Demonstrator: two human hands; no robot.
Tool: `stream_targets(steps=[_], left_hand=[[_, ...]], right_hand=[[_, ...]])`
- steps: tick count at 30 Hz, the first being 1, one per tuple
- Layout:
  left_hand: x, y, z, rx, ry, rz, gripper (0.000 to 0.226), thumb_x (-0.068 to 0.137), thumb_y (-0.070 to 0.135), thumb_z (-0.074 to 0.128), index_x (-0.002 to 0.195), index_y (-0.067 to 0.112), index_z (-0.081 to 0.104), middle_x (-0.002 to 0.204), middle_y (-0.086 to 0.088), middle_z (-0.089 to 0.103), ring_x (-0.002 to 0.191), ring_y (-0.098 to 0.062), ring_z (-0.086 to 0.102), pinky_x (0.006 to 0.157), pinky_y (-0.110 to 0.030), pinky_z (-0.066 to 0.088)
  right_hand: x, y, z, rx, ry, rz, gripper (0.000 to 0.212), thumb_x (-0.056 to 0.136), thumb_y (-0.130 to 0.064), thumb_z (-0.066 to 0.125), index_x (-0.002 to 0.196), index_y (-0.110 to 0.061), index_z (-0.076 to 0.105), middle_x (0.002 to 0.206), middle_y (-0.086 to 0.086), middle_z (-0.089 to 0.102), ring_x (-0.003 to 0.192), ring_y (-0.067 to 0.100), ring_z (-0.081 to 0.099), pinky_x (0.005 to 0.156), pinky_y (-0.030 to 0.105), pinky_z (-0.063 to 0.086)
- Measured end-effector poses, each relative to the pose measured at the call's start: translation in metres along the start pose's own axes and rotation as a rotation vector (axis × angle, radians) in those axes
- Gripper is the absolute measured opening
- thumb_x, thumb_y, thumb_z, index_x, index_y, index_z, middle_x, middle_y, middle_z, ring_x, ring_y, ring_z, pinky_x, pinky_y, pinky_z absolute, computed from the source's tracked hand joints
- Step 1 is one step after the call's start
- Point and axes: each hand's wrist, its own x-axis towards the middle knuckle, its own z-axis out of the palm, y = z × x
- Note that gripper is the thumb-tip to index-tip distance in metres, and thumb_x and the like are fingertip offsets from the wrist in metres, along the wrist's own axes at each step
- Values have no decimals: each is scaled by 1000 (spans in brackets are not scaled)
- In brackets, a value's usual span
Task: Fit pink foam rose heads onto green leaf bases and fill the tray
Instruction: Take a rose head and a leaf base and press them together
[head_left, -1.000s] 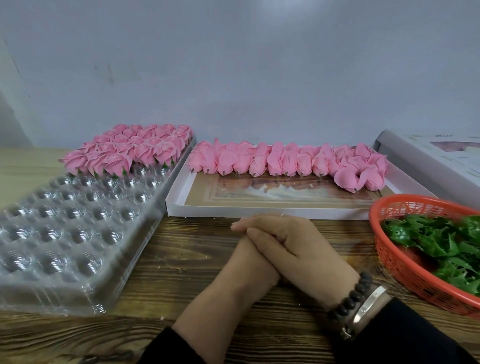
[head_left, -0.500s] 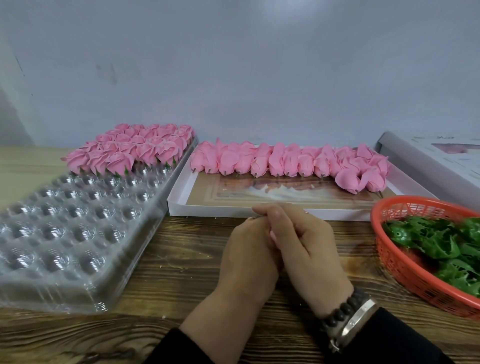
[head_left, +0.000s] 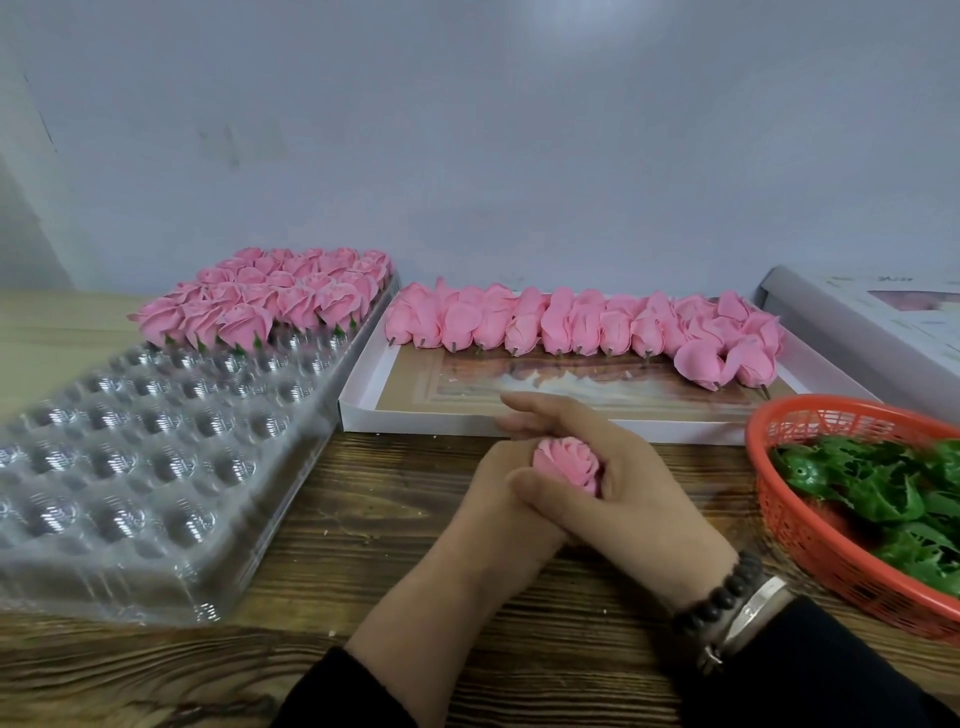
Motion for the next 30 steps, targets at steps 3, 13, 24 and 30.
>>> stream_targets(steps=[3,13,24,30], left_hand=[[2,-1,1,-80,76,59,9,85,-7,57,85,-16,61,87,-32,62,73,-23,57,67,-33,50],[7,-10,14,333,232,103,18,93,14,50,90,7,66,74,15,54,63,4,51,61,0,37],[-3,-3,8,-17,-126,-247,23,89,3,51,68,9,59,58,-4,53,55,-16,50,56,-25,41],[-1,2,4,-56,17,-23,24,87,-3,56,66,8,59,52,4,56,52,-6,52,54,-16,42]], right_hand=[[-1,4,-2,56,-1,51,70,52,-54,70,118,-42,51,114,-17,64,104,-4,59,87,14,44],[-2,-4,18,13,318,-56,35,80,-53,43,85,-30,69,91,-13,70,89,-1,63,74,11,45],[-1,-2,4,-20,-140,113,18,84,-42,52,94,-42,67,94,-5,71,44,19,61,39,23,47],[-2,0,-7,-38,-73,66,52,64,-62,59,113,-48,54,112,-25,62,101,6,64,85,20,50]])
